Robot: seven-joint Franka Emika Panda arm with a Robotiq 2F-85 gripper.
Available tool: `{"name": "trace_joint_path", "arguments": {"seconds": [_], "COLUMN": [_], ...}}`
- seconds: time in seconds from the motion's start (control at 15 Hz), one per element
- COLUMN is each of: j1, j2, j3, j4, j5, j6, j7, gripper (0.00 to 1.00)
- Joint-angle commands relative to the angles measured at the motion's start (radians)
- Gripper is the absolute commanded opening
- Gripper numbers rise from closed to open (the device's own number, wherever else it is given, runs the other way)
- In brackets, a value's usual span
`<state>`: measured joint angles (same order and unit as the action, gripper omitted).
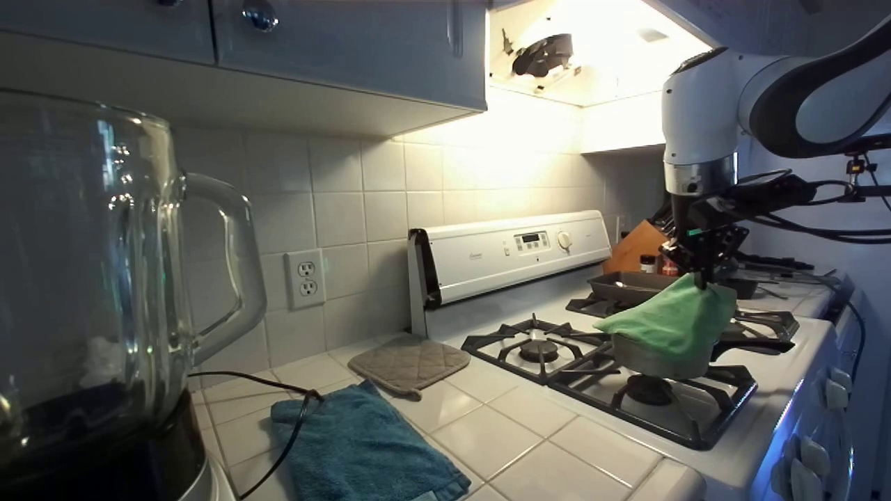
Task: Put the green cloth on top of the pot
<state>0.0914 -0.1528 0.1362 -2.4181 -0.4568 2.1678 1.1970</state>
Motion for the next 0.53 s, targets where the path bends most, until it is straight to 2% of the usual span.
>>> {"name": "trace_joint_path", "arguments": {"seconds": [0.0,0.07,0.13,0.27,0.47], "j1": [-0.011,-0.011,-0.010,-0.010,-0.009], "j2": [-0.037,-0.035,-0.034,-0.035,-0.038], "j3": [0.015,0.015,0.015,0.016,0.020], "j4": [-0.026,-0.024,-0.024,-0.024,-0.024], "j5": [-0.009,-0.008,-0.008,-0.010,-0.013], "j6": [-0.012,-0.015,-0.016,-0.015,-0.016], "j7": [0.023,0.024,0.025,0.028,0.037], "gripper": [0.02,0.10,0.34,0.38,0.57]}}
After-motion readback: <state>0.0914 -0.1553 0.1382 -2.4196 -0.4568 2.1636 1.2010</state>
